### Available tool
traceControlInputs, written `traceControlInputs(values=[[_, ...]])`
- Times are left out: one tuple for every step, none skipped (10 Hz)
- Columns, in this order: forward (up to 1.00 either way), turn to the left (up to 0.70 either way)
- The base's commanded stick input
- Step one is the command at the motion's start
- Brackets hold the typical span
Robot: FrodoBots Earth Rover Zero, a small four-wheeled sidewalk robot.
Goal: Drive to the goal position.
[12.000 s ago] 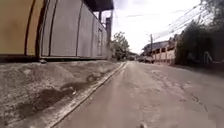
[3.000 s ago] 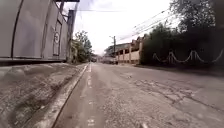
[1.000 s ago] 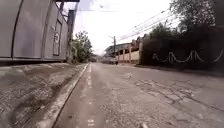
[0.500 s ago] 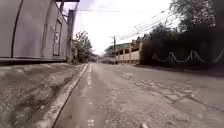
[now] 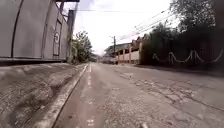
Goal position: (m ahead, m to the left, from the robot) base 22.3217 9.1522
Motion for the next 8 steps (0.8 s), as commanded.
traceControlInputs(values=[[0.06,0.00],[0.06,0.00],[0.06,0.00],[0.05,0.00],[0.06,0.00],[0.06,0.00],[0.06,0.00],[0.06,0.00]])
